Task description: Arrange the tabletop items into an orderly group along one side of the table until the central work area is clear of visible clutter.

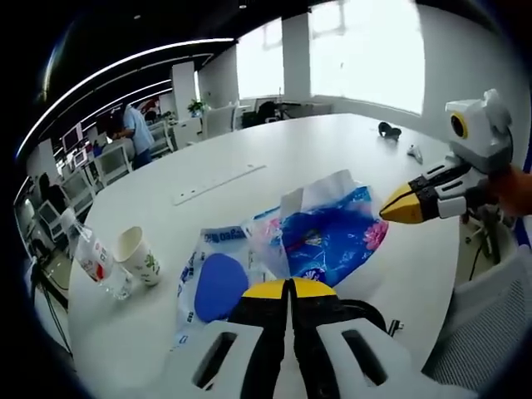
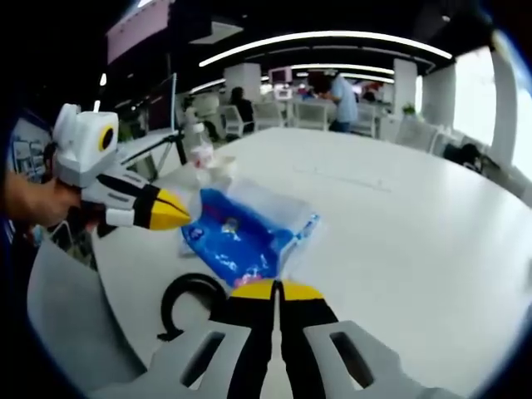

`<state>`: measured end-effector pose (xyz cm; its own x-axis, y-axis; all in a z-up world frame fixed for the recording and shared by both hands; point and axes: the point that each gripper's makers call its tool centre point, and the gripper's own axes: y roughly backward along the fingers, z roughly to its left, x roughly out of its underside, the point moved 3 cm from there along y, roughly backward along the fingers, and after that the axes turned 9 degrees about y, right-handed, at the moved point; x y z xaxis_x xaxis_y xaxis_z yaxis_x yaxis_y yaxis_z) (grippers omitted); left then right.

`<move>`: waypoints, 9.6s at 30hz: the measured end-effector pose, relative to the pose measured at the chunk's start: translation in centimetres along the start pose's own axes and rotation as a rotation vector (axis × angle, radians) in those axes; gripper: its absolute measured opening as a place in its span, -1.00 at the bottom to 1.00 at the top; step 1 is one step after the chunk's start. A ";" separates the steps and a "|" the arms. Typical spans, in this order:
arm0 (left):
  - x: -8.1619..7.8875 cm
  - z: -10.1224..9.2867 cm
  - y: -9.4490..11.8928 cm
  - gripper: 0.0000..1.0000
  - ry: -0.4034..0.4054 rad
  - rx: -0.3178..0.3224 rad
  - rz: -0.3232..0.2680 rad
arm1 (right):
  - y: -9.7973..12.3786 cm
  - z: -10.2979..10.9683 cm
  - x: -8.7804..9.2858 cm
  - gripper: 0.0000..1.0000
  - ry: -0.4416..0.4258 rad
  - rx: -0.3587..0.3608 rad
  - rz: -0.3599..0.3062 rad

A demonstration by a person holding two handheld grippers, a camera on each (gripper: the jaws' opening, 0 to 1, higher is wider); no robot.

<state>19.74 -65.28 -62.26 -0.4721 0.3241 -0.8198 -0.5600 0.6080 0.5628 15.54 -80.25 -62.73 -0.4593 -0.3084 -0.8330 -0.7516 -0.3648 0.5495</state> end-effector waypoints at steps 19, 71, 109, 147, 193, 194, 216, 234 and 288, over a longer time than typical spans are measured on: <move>2.0 -2.4 0.4 -1.00 -0.020 0.024 -0.007 | 1.5 0.7 2.7 -1.00 0.025 -0.019 0.028; 7.7 -4.2 -0.6 -0.94 -0.096 0.120 0.134 | 0.7 1.5 8.0 -0.89 0.047 -0.055 0.174; 8.3 0.9 2.1 -0.37 -0.009 -0.032 0.084 | 0.0 0.2 2.7 -0.23 0.032 -0.051 -0.038; 7.8 6.6 2.7 0.83 0.238 -0.201 0.011 | -5.6 -1.1 -2.4 0.69 0.155 -0.143 -0.110; 8.4 9.8 -1.0 -0.52 0.174 -0.231 0.185 | -8.1 -3.5 -1.3 0.46 0.108 -0.168 -0.051; 8.3 9.9 -1.1 -0.52 0.177 -0.230 0.174 | -8.0 -3.5 -1.2 0.46 0.104 -0.165 -0.050; 7.7 12.3 -2.3 -0.92 -0.118 -0.183 0.244 | -8.1 -3.5 -0.7 0.31 0.090 -0.160 -0.031; 7.4 12.5 -3.3 -1.00 -0.257 -0.064 0.253 | -9.3 -3.1 -0.2 0.06 0.102 -0.191 0.008; 6.9 11.7 -4.3 -0.70 0.058 -0.089 0.225 | -12.7 -2.8 2.8 -0.84 0.039 -0.199 0.183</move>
<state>26.87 -57.19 -71.62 -0.6286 0.4005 -0.6667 -0.4925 0.4584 0.7398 25.10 -78.95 -71.89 -0.5575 -0.4176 -0.7175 -0.5481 -0.4639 0.6960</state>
